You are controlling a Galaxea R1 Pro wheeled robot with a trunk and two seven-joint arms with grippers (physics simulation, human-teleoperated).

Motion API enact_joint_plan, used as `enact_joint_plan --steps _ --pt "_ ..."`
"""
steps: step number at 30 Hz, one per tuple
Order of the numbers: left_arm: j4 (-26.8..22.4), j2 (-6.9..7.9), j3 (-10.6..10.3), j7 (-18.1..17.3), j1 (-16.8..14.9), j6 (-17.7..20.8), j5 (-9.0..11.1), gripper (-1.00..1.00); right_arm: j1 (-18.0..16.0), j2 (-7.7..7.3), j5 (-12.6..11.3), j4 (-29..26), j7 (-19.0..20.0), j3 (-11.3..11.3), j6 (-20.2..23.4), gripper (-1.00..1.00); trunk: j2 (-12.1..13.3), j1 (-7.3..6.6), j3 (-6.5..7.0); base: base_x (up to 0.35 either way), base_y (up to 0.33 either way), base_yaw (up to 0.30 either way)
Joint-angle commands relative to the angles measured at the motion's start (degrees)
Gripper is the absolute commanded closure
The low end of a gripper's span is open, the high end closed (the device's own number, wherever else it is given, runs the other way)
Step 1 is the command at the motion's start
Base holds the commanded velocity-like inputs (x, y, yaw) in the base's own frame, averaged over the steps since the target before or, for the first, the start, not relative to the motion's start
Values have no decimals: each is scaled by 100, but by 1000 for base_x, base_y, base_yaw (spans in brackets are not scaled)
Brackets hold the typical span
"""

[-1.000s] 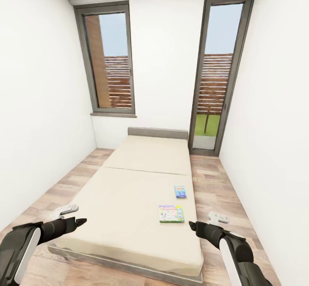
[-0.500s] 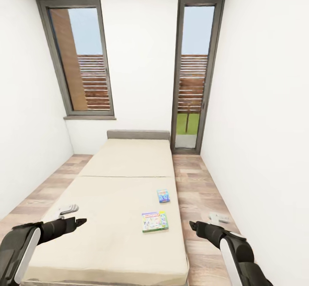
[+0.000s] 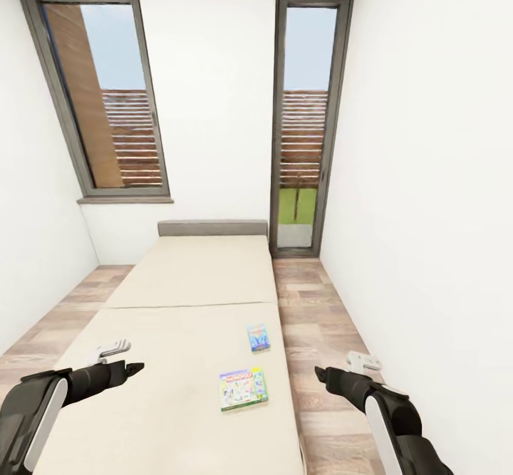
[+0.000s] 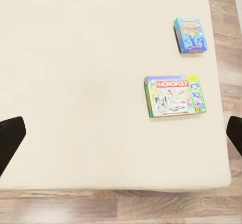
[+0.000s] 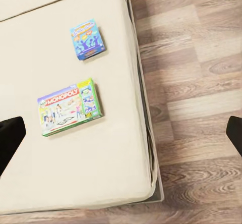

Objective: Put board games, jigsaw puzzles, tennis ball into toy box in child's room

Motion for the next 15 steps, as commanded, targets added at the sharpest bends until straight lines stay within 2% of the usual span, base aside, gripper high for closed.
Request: enact_joint_plan --steps 1,5,10,15 --pt "-1 -1 7 2 -2 38 35 -100 -2 7 -37 -8 -5 -10 24 -100 -4 4 -2 106 -1 -13" --pt "-1 0 7 2 -2 38 35 -100 -4 11 -36 -11 -5 -7 22 -100 -4 4 -2 125 0 -7" --pt "-1 -1 8 3 -2 36 35 -100 -6 26 -36 -9 -9 0 16 -100 -4 4 -2 246 0 22" --pt "-1 -1 7 7 -2 34 35 -100 -4 18 -36 -5 -13 -1 13 -100 -4 4 -2 219 -37 175"
